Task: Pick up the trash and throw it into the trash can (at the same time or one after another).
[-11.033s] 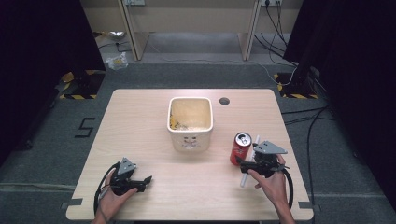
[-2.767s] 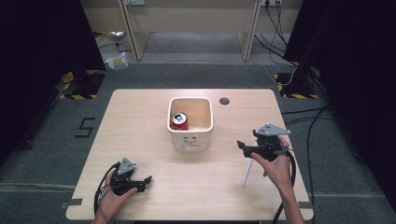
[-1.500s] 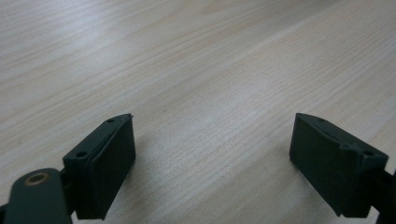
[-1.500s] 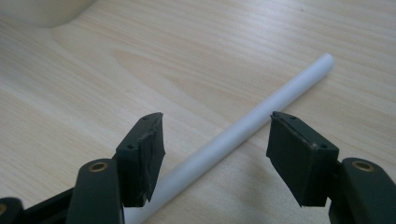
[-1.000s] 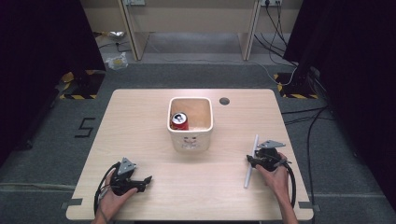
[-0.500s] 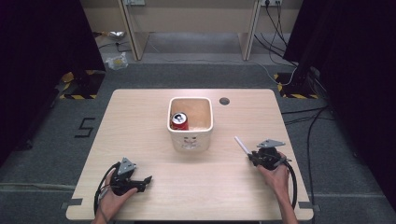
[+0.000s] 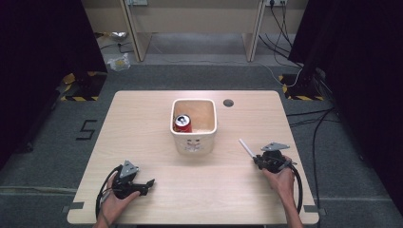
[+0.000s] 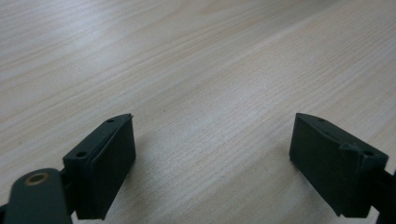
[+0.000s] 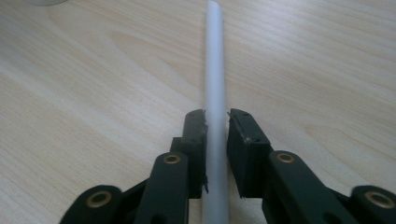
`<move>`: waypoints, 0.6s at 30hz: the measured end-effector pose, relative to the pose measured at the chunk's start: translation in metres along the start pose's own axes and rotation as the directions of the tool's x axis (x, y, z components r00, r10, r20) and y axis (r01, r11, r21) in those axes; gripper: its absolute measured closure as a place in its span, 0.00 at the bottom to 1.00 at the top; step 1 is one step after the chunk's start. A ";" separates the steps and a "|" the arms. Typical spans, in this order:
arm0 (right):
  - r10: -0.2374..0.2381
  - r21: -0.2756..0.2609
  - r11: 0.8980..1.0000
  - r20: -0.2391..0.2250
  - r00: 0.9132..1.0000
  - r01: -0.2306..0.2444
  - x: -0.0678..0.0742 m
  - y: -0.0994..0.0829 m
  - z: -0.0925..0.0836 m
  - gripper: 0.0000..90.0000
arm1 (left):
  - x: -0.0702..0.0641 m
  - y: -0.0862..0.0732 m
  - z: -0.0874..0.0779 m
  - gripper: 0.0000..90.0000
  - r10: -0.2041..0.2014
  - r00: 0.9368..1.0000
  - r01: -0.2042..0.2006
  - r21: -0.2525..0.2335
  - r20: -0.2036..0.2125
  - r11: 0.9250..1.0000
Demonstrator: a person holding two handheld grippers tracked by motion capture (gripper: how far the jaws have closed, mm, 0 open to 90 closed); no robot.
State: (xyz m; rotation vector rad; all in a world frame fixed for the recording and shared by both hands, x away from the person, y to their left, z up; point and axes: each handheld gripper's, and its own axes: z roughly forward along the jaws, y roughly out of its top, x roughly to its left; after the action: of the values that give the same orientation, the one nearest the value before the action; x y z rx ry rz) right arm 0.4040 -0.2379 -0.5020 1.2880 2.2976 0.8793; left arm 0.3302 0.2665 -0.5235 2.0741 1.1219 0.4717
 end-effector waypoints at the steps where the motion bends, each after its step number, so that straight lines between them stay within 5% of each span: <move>1: -0.001 -0.001 1.000 0.000 1.000 0.001 0.000 0.000 0.000 0.88 | 0.000 0.000 0.000 0.15 0.000 1.000 0.000 -0.001 0.001 1.000; 9: 0.001 -0.029 1.000 -0.010 1.000 -0.002 0.001 0.002 -0.002 0.89 | 0.000 0.000 0.000 0.15 0.000 1.000 0.000 -0.001 0.001 1.000; 18: -0.008 -0.123 0.992 -0.006 1.000 0.007 0.002 0.016 -0.022 0.89 | 0.000 0.000 0.000 0.15 0.000 1.000 0.000 0.000 0.000 1.000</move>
State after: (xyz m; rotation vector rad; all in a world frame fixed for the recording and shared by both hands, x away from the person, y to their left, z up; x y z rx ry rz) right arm 0.4002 -0.2371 -0.4745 1.2250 2.2144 1.0072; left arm 0.3302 0.2665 -0.5234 2.0743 1.1217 0.4716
